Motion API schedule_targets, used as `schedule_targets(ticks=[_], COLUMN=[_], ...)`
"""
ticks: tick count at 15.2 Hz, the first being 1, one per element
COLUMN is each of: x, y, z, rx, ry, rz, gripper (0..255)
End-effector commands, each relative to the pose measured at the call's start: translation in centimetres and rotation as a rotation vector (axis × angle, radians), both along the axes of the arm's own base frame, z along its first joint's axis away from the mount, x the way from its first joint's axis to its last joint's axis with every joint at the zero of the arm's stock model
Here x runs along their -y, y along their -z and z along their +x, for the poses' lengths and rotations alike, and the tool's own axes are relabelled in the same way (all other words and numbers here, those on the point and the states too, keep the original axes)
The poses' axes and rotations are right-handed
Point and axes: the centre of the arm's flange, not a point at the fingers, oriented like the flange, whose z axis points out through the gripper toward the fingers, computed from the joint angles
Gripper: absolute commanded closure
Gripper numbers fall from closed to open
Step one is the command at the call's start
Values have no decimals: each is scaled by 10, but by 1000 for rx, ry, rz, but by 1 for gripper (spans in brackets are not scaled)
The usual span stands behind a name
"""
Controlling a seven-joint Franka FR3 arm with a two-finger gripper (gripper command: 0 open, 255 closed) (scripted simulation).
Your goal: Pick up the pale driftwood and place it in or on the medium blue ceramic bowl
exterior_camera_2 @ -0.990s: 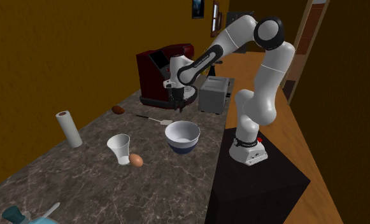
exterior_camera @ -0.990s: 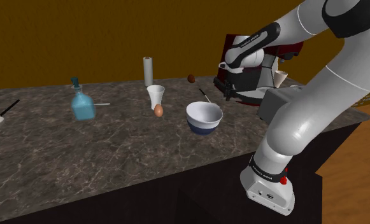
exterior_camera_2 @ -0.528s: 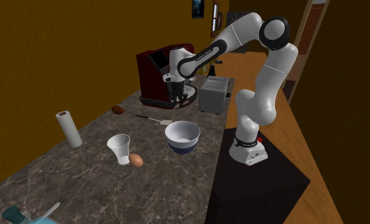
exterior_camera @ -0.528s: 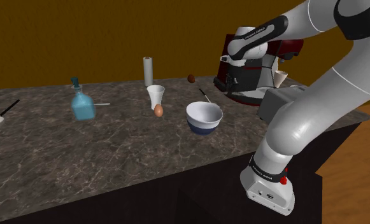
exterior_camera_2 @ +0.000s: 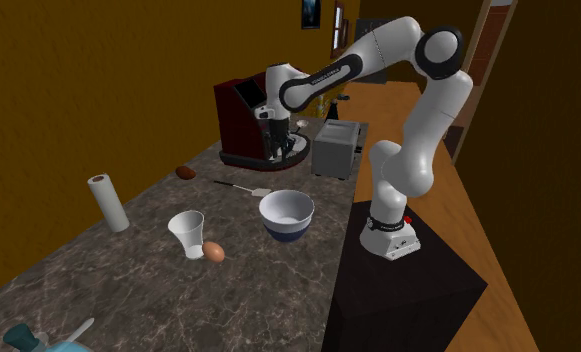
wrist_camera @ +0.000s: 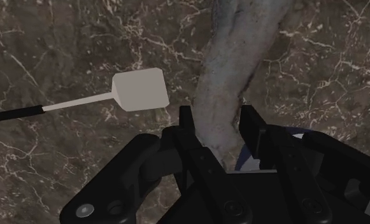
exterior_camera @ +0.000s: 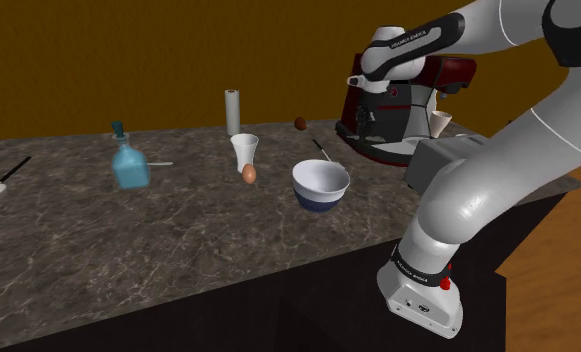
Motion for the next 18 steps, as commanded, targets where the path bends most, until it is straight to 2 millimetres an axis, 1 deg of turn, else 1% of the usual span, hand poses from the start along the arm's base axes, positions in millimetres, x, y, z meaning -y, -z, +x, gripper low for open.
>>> schedule_targets(ticks=[1,17,18], x=[-20,-230,-230], y=[-2,-10,-4], z=[3,38,38], rx=[-1,-1,-1], ry=[0,0,0], rz=[0,0,0], gripper=[255,255,255])
